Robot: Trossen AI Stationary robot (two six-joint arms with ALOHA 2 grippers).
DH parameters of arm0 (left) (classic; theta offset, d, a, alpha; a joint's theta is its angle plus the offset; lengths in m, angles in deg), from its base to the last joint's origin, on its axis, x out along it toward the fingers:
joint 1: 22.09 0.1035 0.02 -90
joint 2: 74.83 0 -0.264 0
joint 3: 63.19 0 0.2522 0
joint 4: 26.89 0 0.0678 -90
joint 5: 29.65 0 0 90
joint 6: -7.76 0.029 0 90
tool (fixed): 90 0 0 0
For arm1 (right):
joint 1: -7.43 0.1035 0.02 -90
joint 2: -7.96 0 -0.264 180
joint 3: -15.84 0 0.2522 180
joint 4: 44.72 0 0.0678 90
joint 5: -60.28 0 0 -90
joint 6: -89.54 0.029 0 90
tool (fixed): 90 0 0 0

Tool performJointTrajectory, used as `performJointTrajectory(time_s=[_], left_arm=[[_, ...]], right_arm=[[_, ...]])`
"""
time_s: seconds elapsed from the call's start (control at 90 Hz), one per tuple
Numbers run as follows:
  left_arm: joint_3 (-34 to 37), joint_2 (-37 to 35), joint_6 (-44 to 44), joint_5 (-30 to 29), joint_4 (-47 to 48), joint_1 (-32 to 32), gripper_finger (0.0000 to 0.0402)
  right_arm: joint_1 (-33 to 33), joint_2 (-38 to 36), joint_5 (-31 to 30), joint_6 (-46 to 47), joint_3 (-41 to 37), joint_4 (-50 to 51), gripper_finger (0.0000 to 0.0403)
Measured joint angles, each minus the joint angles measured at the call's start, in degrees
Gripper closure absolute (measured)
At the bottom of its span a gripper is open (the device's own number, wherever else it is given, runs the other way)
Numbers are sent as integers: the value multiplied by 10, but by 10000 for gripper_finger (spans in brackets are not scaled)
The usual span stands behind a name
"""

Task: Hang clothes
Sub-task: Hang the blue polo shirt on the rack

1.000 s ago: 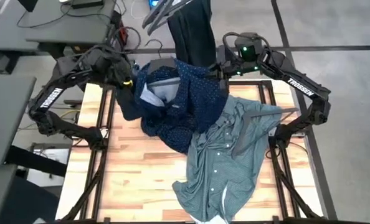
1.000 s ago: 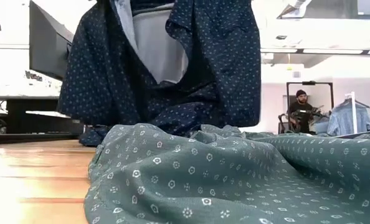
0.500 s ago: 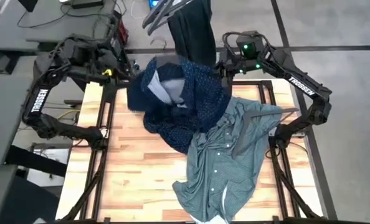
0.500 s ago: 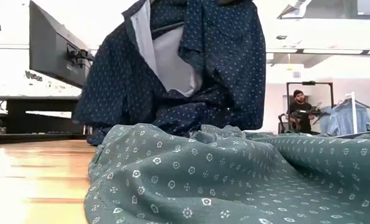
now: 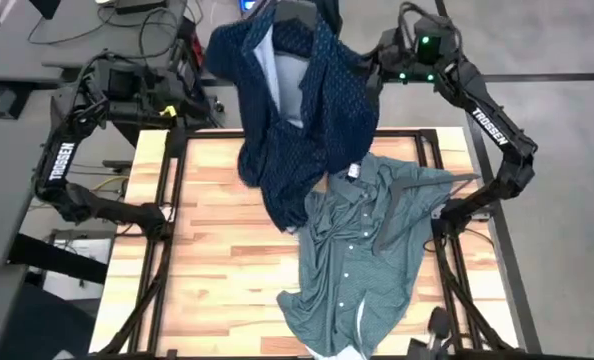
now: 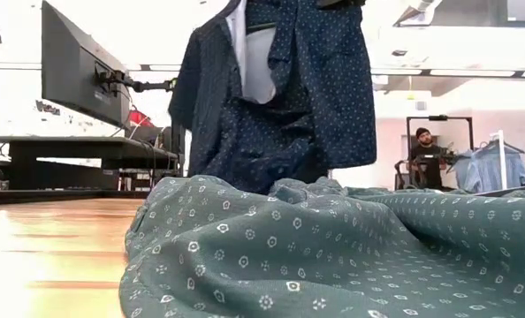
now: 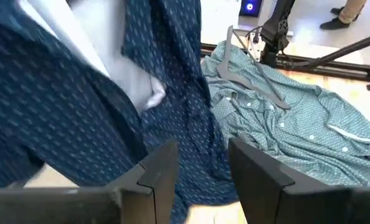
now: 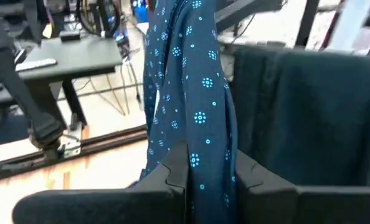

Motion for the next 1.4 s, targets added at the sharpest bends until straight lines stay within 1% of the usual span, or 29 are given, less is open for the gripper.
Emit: performJointTrajectory(time_s=[0.067,0.211,0.444,0.611,0.8,1.011,1.044,1.1,1.267,1.322,1.4], left_arm=[[0,3,4,0,-1,0,274],[0,16,0,-3,-8,0,274],[0,39,-53,-18,-9,0,274],[0,55,-99,-27,-9,0,274],[0,70,-137,-27,-10,0,274],[0,82,-162,-27,-4,0,274],[0,83,-163,-27,-6,0,274],[0,83,-163,-27,-6,-1,274],[0,87,-163,-45,-6,-1,274],[0,86,-163,-67,-8,-1,274],[0,86,-163,-119,-12,-1,274]], right_arm=[[-19,9,13,-6,17,-4,369],[-49,46,15,-35,59,-8,369],[-96,140,55,-67,136,-4,369],[-124,201,63,-85,209,0,369],[-134,274,120,-91,281,9,369],[-128,299,122,-97,286,17,369],[-130,300,121,-98,286,16,364],[-131,300,96,-93,286,21,342],[-134,286,-38,-88,285,32,256],[-139,276,-66,-94,285,34,229],[-145,259,-100,-93,284,40,197]])
